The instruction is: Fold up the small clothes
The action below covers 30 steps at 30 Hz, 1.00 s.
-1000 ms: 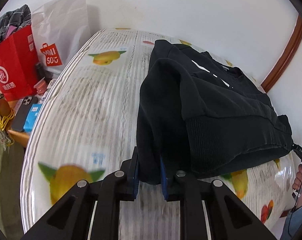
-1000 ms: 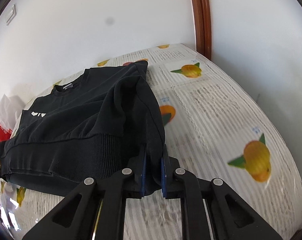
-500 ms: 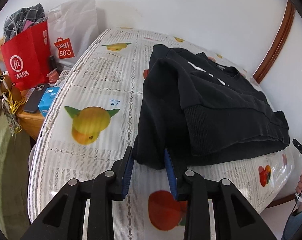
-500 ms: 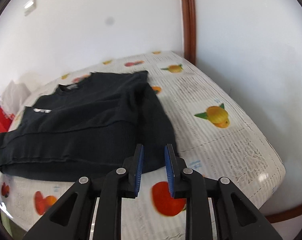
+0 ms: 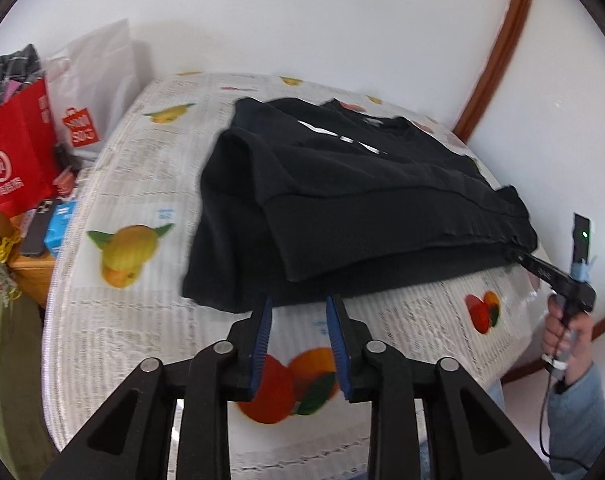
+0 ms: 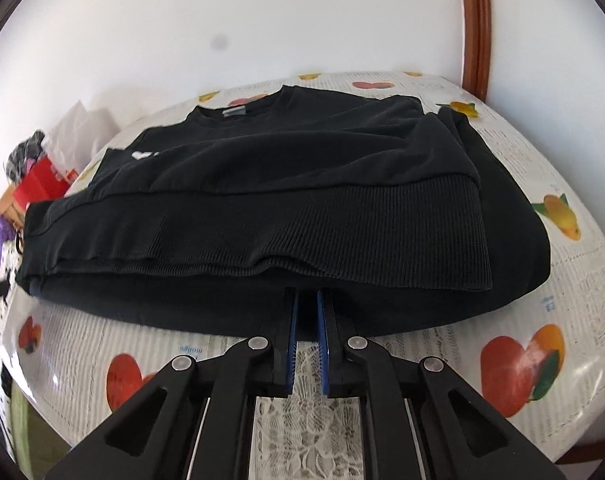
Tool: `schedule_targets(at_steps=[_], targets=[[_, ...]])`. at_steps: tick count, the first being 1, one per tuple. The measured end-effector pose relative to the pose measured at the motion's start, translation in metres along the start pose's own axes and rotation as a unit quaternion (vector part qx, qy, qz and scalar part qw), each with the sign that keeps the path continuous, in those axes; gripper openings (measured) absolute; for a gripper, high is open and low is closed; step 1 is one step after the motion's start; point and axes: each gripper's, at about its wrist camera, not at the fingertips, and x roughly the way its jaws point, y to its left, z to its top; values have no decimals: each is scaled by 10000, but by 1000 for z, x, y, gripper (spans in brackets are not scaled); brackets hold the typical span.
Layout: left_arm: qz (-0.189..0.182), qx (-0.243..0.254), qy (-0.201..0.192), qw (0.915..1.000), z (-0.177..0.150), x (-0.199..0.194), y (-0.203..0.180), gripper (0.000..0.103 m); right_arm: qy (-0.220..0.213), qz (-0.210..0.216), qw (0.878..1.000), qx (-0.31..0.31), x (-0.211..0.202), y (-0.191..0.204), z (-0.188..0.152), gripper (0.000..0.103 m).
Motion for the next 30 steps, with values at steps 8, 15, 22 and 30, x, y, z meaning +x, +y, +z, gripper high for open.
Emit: schedule_targets(at_steps=[8, 15, 22, 30], targets=[[-637, 118, 310, 9974, 15, 42, -37, 24, -7, -139, 9999, 97, 6, 4, 1, 9], [-581, 145, 635, 9962, 29, 79, -51, 24, 111, -259, 9995, 142, 6, 6, 1, 8], [-651, 21, 407, 9970, 54, 65, -48, 24, 67, -147, 9998, 135, -5, 16, 25, 9], [-493, 103, 42, 9987, 87, 55, -45, 24, -395, -260, 9987, 175, -2, 13, 59, 9]])
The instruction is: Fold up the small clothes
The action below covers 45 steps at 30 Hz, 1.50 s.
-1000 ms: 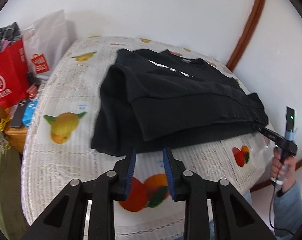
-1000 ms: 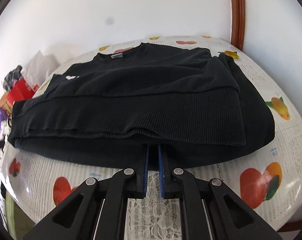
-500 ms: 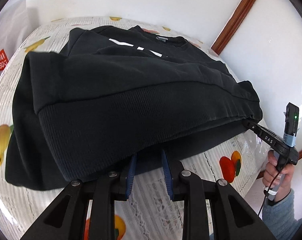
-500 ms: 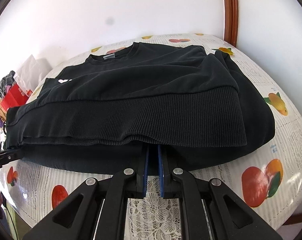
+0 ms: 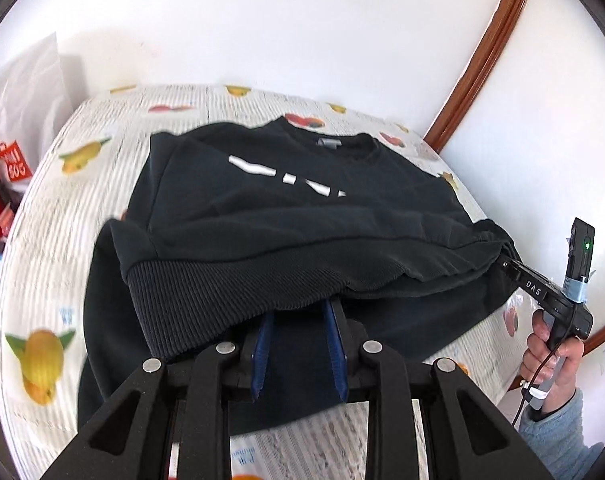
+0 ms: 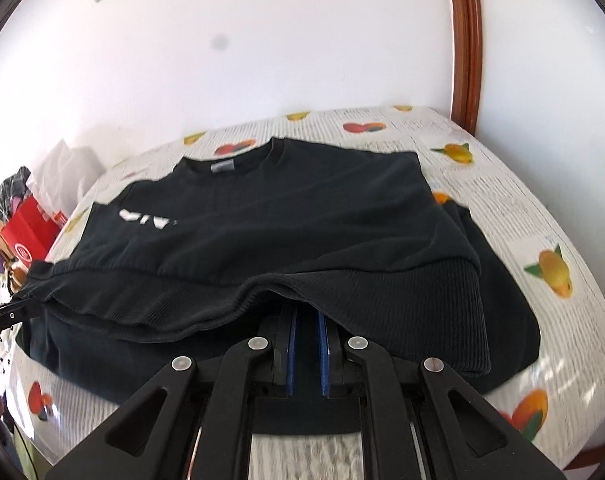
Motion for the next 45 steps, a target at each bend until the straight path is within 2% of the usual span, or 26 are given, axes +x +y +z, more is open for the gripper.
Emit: schedule_targets(at_steps=[8, 14, 17, 19, 21, 22, 23, 25, 26, 31, 35, 39, 42, 43, 44, 45], targets=[[301, 119, -197, 9993, 45, 19, 6, 24, -268, -133, 9995, 66, 18, -11, 39, 9], [509, 179, -243, 9982, 76, 46, 16, 25, -159, -403, 9988, 231, 56, -29, 71, 9], [680, 276, -350, 9967, 91, 52, 16, 25, 77, -898, 9958, 157, 81, -34, 82, 9], [671, 241, -411, 9966, 98, 50, 18, 25, 265, -1010, 9944, 131, 94, -37, 86, 9], [584, 181, -542, 9967, 103, 44, 23, 37, 333, -941, 9949, 118, 98, -40, 89, 12], [623, 137, -644, 9959, 104, 39, 26, 51, 328, -892, 9954, 103, 98, -41, 91, 20], [675, 108, -741, 9949, 105, 35, 29, 56, 330, -844, 9959, 62, 98, -42, 93, 35], [739, 102, -851, 9936, 103, 26, 35, 56, 299, -777, 9965, -88, 97, -42, 97, 52], [755, 98, -854, 9934, 102, 23, 38, 56, 262, -750, 9967, -180, 97, -42, 99, 54], [903, -122, -860, 9921, 89, 8, 65, 57, 509, -934, 9936, -393, 116, -49, 112, 54], [847, -230, -572, 9945, 80, 17, 82, 61, 945, -579, 9936, -234, 141, -57, 119, 54], [814, -131, -280, 9962, 82, 41, 88, 61, 1013, -504, 9932, -268, 150, -53, 118, 53], [865, -40, -127, 9962, 89, 62, 90, 60, 1059, -431, 9929, -340, 154, -49, 116, 43], [810, -82, -30, 9967, 92, 69, 91, 58, 1050, -399, 9930, -367, 154, -48, 116, 39], [720, -139, 51, 9973, 93, 74, 92, 46, 1029, -397, 9930, -413, 153, -47, 115, 37], [674, -175, 154, 9975, 94, 79, 92, 40, 1000, -420, 9930, -466, 152, -46, 114, 36]])
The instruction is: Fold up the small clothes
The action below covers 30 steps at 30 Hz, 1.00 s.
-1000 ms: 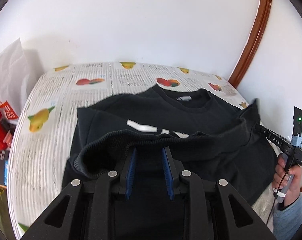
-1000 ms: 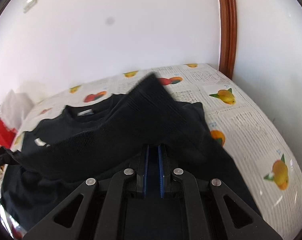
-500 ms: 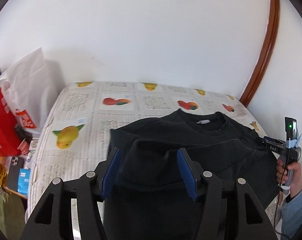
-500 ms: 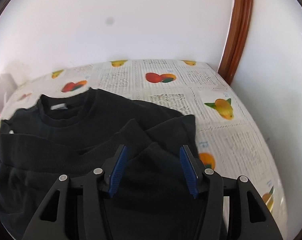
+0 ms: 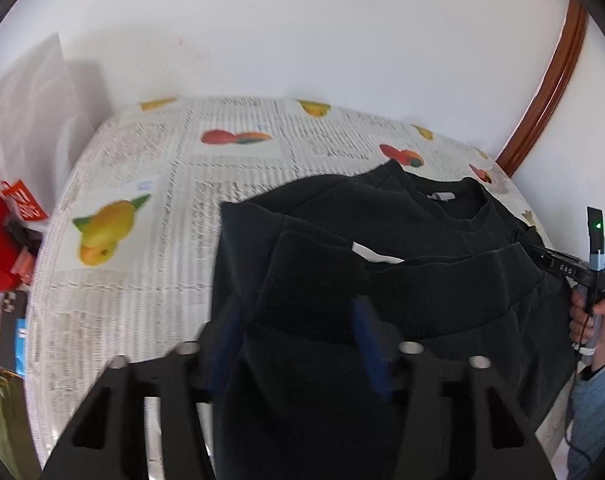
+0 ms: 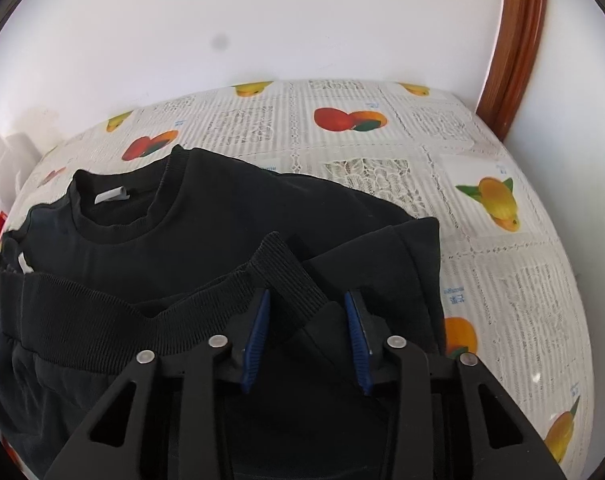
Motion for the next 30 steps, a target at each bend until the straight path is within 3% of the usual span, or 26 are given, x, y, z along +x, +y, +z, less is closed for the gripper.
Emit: schedule_targets(at_steps=[1, 2, 6, 11, 14, 22, 30], targets=[[88, 18, 24, 10000, 1, 1, -1, 33, -27, 3, 10000, -25, -1, 1, -1, 31], [225, 40, -28, 9997, 1, -1, -2, 14, -51, 8, 10000, -25, -2, 0, -1, 26], [153, -121, -372, 9991, 6, -28, -2, 13, -424, 344, 9984, 139, -22, -11, -2, 15], [195, -111, -763, 9968, 28, -42, -12, 13, -1523, 1005, 9808, 693, -75, -39, 10, 14], [407, -15, -981, 9943, 39, -29, -18, 13, -1929, 883, 9736, 839, -83, -46, 18, 14], [675, -43, -656, 9956, 35, 34, -11, 13, -1021, 266, 9897, 973, -4, -52, 20, 14], [792, -42, -516, 9955, 33, 46, -5, 17, -453, 330, 9906, 1250, 26, -63, 20, 17]])
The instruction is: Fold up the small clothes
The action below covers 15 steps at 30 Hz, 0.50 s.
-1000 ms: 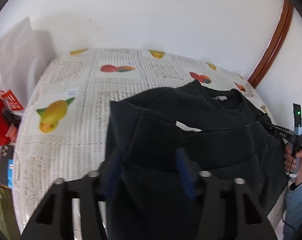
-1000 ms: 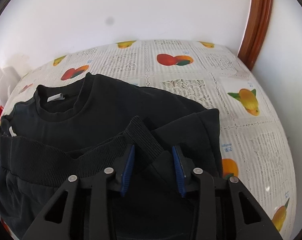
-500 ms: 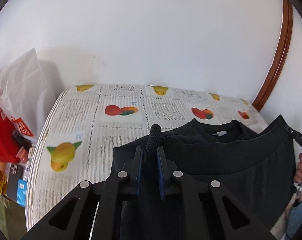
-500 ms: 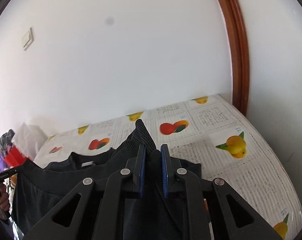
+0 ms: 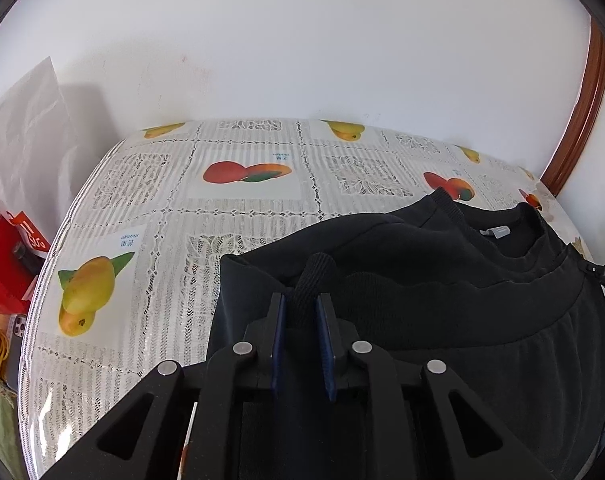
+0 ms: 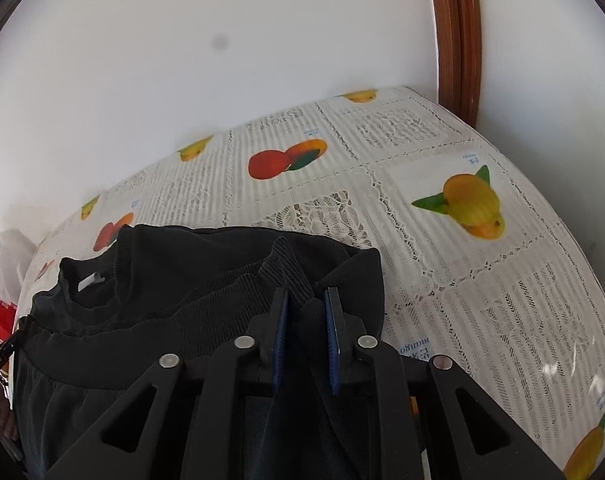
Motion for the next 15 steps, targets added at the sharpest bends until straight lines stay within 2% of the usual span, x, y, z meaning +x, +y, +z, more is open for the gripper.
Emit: schedule_targets(at_steps=[4, 6, 8, 9, 11, 15], targets=[[72, 54, 52, 9999, 1, -1, -2, 21, 108, -107, 9996, -233, -7, 7, 3, 21], [84, 74, 105, 9999, 0, -4, -4, 25, -70, -198, 9992, -328, -21, 11, 0, 25], [89, 86, 164, 9998, -3, -8, -5, 36, -236, -359, 9974, -587, -33, 14, -9, 31], [90, 89, 179, 9998, -5, -11, -5, 38, -238, -426, 9962, -722, -37, 13, -14, 31], [117, 96, 219, 9996, -10, -19, -4, 45, -196, -477, 9948, -872, -42, 8, -23, 31], [90, -16, 366, 9993, -27, -33, 4, 47, 80, -605, 9956, -718, -51, -20, -39, 35]])
